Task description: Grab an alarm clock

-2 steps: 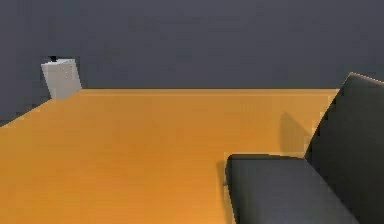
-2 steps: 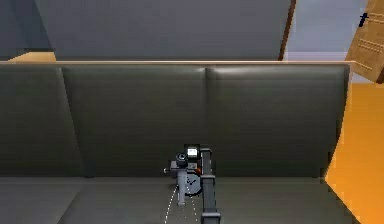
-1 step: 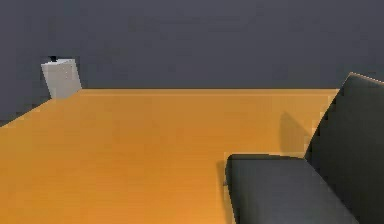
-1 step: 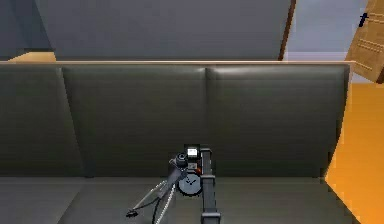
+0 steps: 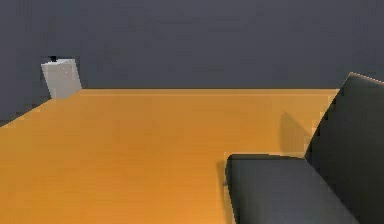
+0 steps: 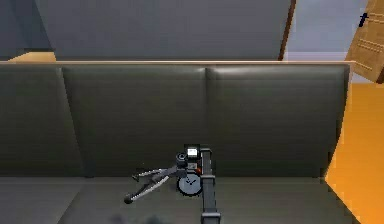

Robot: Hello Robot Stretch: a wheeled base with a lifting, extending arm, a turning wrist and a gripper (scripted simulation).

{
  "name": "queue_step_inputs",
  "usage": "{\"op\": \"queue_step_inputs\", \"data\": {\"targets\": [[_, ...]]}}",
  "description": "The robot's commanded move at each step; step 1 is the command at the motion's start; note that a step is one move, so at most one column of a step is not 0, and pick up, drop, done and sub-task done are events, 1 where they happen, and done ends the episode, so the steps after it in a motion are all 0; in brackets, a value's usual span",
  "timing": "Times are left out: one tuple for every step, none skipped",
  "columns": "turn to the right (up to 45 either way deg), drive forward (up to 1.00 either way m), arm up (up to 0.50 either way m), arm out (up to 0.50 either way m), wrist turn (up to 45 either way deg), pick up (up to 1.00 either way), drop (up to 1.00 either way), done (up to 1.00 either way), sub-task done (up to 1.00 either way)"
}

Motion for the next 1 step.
{"op": "queue_step_inputs", "data": {"targets": [[0.0,0.00,0.00,0.00,45.0,0.00,0.00,0.00,0.00]]}}
